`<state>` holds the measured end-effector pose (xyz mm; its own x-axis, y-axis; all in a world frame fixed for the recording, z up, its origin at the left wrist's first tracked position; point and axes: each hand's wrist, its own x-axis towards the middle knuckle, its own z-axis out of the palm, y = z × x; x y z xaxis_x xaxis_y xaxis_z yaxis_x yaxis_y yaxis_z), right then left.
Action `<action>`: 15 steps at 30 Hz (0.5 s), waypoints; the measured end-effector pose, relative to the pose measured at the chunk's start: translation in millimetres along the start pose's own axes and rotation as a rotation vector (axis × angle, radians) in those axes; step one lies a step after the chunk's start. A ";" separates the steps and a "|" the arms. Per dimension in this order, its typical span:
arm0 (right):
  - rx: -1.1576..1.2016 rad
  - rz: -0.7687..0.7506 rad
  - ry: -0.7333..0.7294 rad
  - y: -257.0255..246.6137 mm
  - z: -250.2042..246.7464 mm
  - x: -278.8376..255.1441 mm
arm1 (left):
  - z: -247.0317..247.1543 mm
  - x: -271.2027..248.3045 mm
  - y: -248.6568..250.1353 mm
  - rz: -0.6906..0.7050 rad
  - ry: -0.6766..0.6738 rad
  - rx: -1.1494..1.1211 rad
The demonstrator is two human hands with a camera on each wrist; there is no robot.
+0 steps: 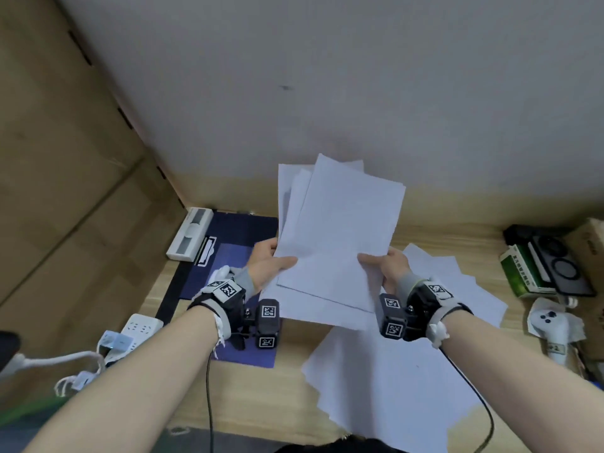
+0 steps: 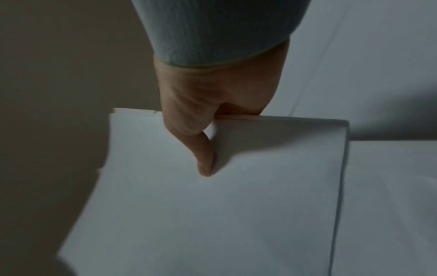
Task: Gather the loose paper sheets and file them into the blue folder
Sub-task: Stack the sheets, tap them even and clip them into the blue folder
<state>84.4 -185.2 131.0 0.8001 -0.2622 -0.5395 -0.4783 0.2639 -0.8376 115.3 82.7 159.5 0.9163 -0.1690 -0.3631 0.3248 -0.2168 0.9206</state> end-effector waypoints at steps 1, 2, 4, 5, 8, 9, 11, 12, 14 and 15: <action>0.005 -0.046 -0.011 -14.9 -0.9 0.2 | 0.7 3.0 10.0 0.026 0.015 0.007; 0.012 -0.098 -0.016 -28.9 -2.8 0.0 | 2.2 7.1 20.1 0.056 0.035 0.014; 0.043 -0.189 -0.015 -49.8 -9.1 -3.2 | 8.1 13.2 36.2 0.093 0.063 0.013; 0.068 -0.220 -0.011 -56.1 -14.1 -3.5 | 11.8 15.9 41.4 0.102 0.067 0.005; 0.096 -0.267 -0.020 -53.5 -30.6 -6.9 | 24.5 19.4 39.9 0.132 0.039 0.000; 0.073 -0.265 -0.013 -46.4 -34.3 -8.4 | 28.7 18.7 34.3 0.127 0.030 0.009; -0.004 -0.249 0.005 -29.9 -41.1 -11.2 | 39.8 13.4 24.0 0.112 0.018 0.001; -0.049 -0.240 0.009 -20.9 -43.5 -11.5 | 44.8 12.5 17.0 0.107 0.016 -0.011; -0.123 -0.223 -0.014 -6.2 -42.7 -14.4 | 52.0 7.5 8.8 0.091 0.005 -0.042; -0.140 -0.220 -0.016 0.2 -42.0 -16.1 | 55.8 5.6 5.3 0.081 -0.012 -0.048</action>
<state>56.3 -220.0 135.9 0.8957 -0.2839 -0.3423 -0.3363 0.0710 -0.9391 109.0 27.0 154.3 0.9371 -0.1959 -0.2889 0.2612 -0.1556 0.9527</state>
